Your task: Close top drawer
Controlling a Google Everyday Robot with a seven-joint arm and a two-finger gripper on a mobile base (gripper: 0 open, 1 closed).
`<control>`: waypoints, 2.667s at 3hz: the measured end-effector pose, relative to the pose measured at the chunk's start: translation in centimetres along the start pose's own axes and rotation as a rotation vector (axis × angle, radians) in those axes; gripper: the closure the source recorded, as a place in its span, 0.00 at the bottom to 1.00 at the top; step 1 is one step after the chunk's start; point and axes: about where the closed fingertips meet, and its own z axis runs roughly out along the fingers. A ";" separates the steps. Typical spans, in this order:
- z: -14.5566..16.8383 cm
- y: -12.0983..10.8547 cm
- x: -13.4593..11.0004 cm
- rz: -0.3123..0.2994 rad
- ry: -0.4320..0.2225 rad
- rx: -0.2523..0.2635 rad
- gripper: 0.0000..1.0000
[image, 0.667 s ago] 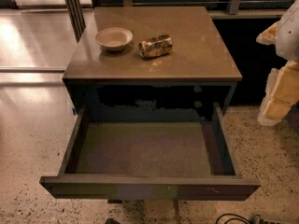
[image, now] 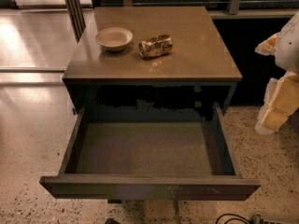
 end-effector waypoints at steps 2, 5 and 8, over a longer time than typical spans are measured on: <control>6.1 6.5 0.4 -0.004 -0.013 -0.166 0.14; 9.9 11.1 1.2 -0.038 0.049 -0.216 0.91; 15.3 15.9 0.4 0.058 -0.213 -0.292 1.00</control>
Offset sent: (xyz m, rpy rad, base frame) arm -0.0861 0.0433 -0.1371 0.0371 0.2831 0.0911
